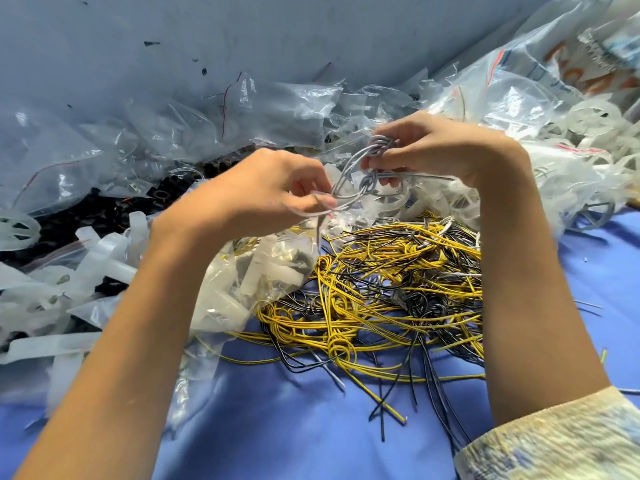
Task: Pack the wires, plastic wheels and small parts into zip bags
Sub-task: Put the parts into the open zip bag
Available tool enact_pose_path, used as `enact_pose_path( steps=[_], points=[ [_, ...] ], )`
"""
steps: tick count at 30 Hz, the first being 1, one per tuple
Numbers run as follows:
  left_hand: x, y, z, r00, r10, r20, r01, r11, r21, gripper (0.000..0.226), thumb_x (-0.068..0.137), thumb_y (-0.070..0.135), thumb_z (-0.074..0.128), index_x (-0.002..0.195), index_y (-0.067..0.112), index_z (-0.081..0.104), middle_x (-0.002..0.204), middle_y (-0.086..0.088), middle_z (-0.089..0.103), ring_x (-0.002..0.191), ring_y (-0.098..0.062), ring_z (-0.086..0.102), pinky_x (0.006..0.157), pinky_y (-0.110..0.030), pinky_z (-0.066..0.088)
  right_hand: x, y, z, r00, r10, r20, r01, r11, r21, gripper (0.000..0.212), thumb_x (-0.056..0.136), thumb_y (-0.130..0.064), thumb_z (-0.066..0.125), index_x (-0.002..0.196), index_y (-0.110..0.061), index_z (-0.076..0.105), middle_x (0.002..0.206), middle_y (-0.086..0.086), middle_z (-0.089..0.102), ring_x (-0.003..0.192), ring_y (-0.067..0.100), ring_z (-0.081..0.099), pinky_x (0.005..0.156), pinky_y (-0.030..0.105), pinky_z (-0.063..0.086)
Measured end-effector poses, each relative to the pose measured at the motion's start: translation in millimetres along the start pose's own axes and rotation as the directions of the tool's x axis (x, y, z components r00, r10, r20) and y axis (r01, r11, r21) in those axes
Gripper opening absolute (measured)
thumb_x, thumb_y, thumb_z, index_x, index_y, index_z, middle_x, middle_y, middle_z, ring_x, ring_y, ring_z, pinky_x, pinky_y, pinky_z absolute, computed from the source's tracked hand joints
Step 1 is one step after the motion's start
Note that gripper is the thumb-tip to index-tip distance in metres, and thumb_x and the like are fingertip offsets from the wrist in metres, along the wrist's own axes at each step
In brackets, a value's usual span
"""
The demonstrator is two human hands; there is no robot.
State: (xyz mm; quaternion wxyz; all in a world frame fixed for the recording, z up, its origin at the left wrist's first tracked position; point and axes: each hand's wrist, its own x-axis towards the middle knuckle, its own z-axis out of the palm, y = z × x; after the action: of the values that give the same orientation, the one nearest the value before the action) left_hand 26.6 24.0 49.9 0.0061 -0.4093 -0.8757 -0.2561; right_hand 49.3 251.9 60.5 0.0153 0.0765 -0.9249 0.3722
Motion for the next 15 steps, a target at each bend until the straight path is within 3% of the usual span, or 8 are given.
enact_pose_path(
  steps=[2,4,6,10,12,15],
  points=[
    [0,-3,2,0.999,-0.008,0.041,0.005,0.997,0.081,0.01,0.084,0.038,0.066,0.089,0.03,0.067,0.1,0.011,0.055,0.084,0.004,0.052,0.07,-0.008,0.036,2,6,-2,1.0,0.029,-0.01,-0.03,0.99,-0.135,0.007,0.088,-0.026,0.066,0.086,-0.021,0.07,0.074,-0.006,0.072,0.07,0.006,0.063,0.066,0.018,0.047],
    [1,-7,3,0.998,-0.035,0.044,0.028,0.987,0.156,0.009,0.086,0.039,0.063,0.09,0.031,0.066,0.114,0.006,0.05,0.103,-0.008,0.05,0.084,-0.019,0.035,3,11,-3,0.997,0.053,-0.048,-0.064,0.964,-0.26,0.015,0.087,-0.021,0.066,0.074,-0.027,0.066,0.06,-0.016,0.066,0.06,-0.004,0.059,0.051,0.007,0.04],
    [2,-10,3,0.997,-0.081,0.018,0.075,0.973,0.216,0.011,0.09,0.037,0.059,0.094,0.029,0.066,0.121,0.0,0.049,0.113,-0.017,0.048,0.094,-0.025,0.035,3,15,-4,0.992,0.054,-0.118,-0.088,0.946,-0.313,0.021,0.086,-0.016,0.064,0.069,-0.028,0.064,0.054,-0.016,0.062,0.053,-0.003,0.054,0.043,0.007,0.034],
    [7,-15,2,0.965,-0.177,-0.192,0.225,0.937,0.268,0.017,0.095,0.027,0.052,0.104,0.021,0.065,0.113,-0.009,0.056,0.108,-0.028,0.053,0.091,-0.036,0.04,3,12,-7,0.976,0.016,-0.218,-0.045,0.991,-0.128,0.016,0.089,-0.023,0.064,0.088,-0.01,0.072,0.075,0.008,0.067,0.07,0.013,0.051,0.052,0.02,0.035],
    [7,-17,1,0.938,-0.222,-0.266,0.293,0.918,0.267,0.014,0.094,0.024,0.051,0.101,0.023,0.063,0.109,-0.008,0.061,0.105,-0.03,0.054,0.088,-0.037,0.041,3,6,-6,0.968,-0.011,-0.249,0.007,1.0,-0.014,0.022,0.087,-0.027,0.066,0.096,-0.008,0.072,0.073,0.003,0.06,0.07,0.012,0.047,0.053,0.016,0.034],
    [3,-18,-1,0.931,-0.283,-0.231,0.34,0.904,0.259,0.015,0.086,0.021,0.057,0.089,0.035,0.058,0.099,-0.003,0.06,0.096,-0.027,0.054,0.087,-0.038,0.045,4,-1,-3,0.976,-0.025,-0.218,0.04,0.997,0.067,0.029,0.085,-0.032,0.068,0.1,-0.007,0.07,0.081,0.001,0.059,0.079,0.01,0.053,0.074,0.022,0.048]
  ],
)
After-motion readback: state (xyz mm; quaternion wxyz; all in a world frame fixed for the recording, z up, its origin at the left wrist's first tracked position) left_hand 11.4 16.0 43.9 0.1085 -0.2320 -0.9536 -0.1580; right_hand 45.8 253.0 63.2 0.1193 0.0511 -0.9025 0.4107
